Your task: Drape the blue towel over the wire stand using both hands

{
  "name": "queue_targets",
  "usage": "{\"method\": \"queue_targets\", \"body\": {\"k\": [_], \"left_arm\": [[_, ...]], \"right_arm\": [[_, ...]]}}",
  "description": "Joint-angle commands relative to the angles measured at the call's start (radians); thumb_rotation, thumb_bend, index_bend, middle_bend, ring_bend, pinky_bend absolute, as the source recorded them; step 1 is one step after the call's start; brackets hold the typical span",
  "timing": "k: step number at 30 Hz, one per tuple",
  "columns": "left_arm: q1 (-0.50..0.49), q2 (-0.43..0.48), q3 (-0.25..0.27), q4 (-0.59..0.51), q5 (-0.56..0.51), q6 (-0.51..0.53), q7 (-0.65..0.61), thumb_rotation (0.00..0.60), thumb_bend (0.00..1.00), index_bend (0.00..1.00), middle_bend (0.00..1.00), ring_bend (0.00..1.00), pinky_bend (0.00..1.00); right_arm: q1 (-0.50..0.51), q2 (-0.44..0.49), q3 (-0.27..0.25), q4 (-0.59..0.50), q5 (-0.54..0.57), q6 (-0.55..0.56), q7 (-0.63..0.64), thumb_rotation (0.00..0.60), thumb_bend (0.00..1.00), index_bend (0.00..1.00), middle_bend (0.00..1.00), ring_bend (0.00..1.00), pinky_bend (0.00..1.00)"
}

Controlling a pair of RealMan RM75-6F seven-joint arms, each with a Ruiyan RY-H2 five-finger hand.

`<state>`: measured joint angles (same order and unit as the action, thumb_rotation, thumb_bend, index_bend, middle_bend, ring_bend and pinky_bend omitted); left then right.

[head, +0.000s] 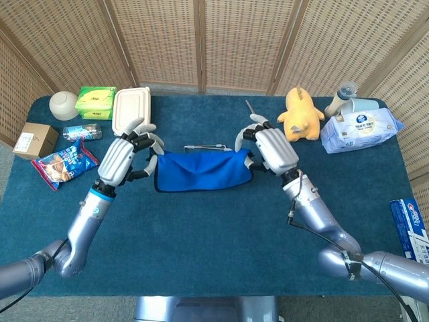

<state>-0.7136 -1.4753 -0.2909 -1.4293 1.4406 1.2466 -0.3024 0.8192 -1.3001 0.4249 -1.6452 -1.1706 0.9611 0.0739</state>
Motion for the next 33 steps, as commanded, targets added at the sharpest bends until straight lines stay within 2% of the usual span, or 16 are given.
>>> {"method": "queue_targets", "body": {"k": [1, 7, 15, 21, 33], "left_arm": [[-0.019, -0.009, -0.023, 0.019, -0.021, -0.016, -0.015, 0.6, 0.63, 0.83, 0.45, 0.23, 0.09], [-0.06, -0.028, -0.075, 0.065, -0.058, -0.037, -0.04, 0.6, 0.63, 0.83, 0.45, 0.23, 0.09], [-0.106, -0.052, -0.106, 0.132, -0.095, -0.073, -0.05, 0.6, 0.63, 0.83, 0.45, 0.23, 0.09], [-0.136, -0.081, -0.111, 0.199, -0.119, -0.106, -0.058, 0.6, 0.63, 0.83, 0.45, 0.23, 0.09], [-0.158, -0.113, -0.097, 0.267, -0.135, -0.14, -0.076, 0.6, 0.63, 0.83, 0.45, 0.23, 0.09]], "right_arm": [[0.019, 0.008, 0.015, 0.019, 0.026, -0.017, -0.007, 0.6, 0.48, 0.96, 0.5, 0.35, 0.14], [0.053, 0.017, 0.037, 0.058, 0.069, -0.045, -0.012, 0.6, 0.48, 0.96, 0.51, 0.35, 0.14], [0.099, 0.018, 0.049, 0.117, 0.117, -0.085, -0.023, 0.6, 0.48, 0.96, 0.51, 0.35, 0.14], [0.126, -0.002, 0.042, 0.178, 0.154, -0.114, -0.022, 0.6, 0.48, 0.96, 0.51, 0.35, 0.14], [0.148, -0.034, 0.024, 0.23, 0.18, -0.129, -0.024, 0.6, 0.48, 0.96, 0.51, 0.36, 0.14]]}}
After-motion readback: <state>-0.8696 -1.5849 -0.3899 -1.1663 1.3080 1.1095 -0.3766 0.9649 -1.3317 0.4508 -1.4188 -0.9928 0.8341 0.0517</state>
